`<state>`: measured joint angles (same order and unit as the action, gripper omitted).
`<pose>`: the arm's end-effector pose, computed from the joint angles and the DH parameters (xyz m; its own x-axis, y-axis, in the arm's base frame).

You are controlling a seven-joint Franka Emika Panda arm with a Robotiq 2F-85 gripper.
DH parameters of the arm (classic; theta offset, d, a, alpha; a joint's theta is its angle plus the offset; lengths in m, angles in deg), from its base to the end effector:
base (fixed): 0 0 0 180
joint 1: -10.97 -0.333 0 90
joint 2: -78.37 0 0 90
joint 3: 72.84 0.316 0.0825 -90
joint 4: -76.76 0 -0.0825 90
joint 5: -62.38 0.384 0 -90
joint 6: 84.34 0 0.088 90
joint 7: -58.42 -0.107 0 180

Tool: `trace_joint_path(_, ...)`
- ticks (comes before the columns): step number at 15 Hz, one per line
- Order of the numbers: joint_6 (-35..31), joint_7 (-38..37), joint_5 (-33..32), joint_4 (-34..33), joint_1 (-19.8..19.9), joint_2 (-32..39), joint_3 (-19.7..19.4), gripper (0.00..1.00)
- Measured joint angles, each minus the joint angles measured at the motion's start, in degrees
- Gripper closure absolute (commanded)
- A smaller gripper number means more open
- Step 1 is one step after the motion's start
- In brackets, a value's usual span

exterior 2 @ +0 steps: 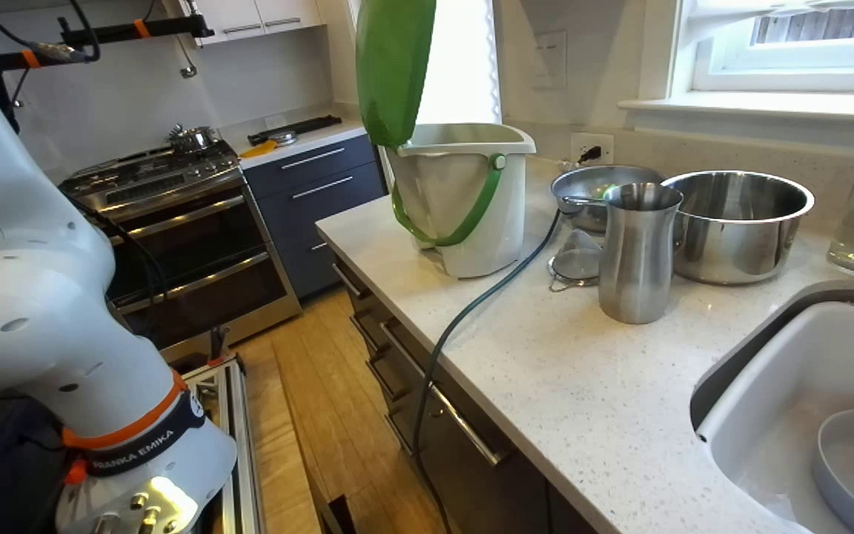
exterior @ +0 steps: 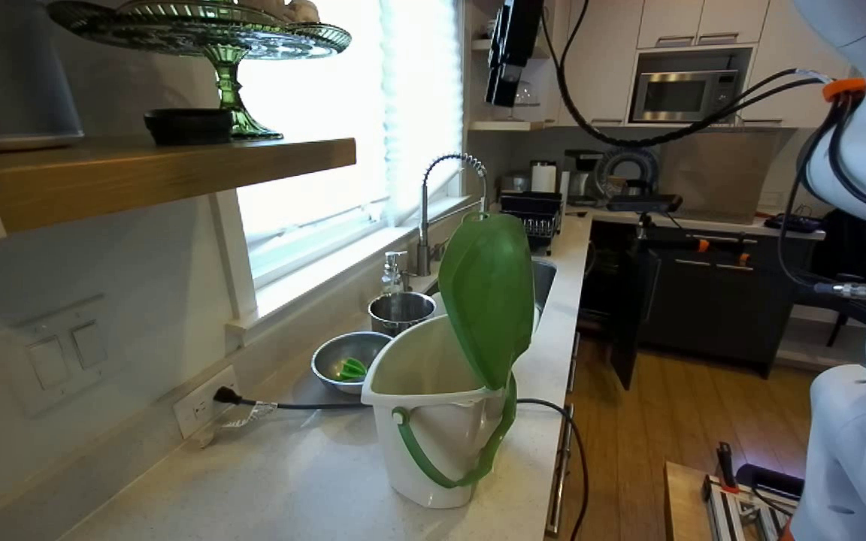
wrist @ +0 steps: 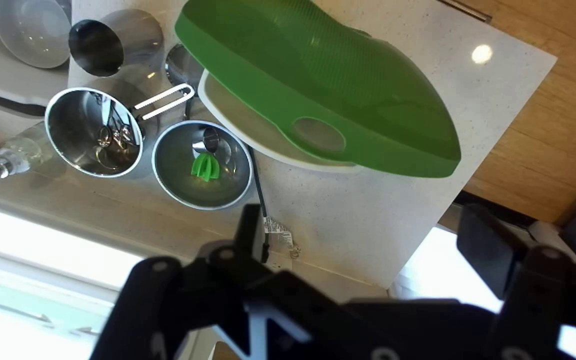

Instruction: Open the white and green bin

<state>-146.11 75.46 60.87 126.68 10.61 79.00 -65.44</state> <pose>0.4337 0.0547 0.8680 0.8961 0.4055 0.1807 0.3985 -0.9141 0.0752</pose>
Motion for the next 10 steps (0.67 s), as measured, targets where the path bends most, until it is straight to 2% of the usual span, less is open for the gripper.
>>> trace_joint_path(4, -1.24, -0.10, 0.01, 5.25, -0.02, -3.73, 0.15, 0.00)
trace_joint_path(10, -7.83, -0.10, 0.01, 16.66, 0.00, -10.71, 0.14, 0.00)
